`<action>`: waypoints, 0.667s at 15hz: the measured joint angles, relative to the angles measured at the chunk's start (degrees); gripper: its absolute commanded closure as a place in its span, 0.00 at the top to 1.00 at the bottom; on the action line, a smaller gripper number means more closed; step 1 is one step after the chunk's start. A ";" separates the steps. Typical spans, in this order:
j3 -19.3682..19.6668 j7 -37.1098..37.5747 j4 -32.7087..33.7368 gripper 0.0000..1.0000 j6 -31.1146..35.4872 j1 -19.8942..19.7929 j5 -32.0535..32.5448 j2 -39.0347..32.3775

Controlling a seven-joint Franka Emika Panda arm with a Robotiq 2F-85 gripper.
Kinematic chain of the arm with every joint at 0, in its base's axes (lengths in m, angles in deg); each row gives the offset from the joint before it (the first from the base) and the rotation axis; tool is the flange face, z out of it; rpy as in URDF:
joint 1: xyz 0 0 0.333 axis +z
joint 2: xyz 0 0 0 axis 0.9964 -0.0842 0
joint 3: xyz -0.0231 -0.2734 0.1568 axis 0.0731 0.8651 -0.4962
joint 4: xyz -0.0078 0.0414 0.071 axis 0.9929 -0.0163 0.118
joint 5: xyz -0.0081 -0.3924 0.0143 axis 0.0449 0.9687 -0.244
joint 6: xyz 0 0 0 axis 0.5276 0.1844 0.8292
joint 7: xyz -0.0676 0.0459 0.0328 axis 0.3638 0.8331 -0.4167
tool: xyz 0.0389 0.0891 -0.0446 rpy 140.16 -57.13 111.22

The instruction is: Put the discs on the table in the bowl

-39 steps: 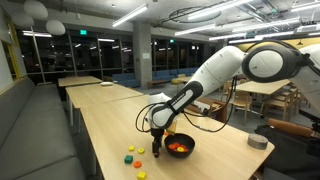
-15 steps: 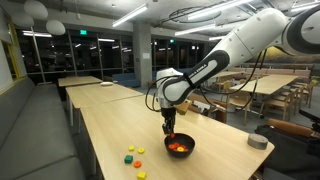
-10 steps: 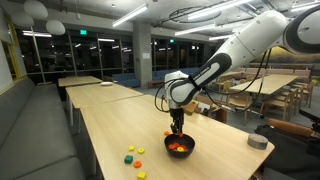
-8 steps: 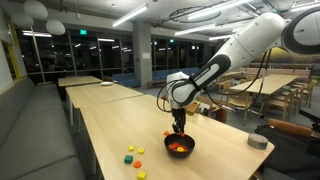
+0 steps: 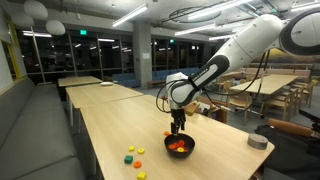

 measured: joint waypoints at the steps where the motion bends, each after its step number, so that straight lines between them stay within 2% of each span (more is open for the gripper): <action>1: -0.73 -0.52 0.37 1.00 0.00 0.20 -0.34 0.00; 6: -4.58 -2.03 4.15 1.00 -0.02 4.27 -0.23 -0.81; 10: -6.65 -3.15 8.94 1.00 -0.08 7.73 -0.01 -4.46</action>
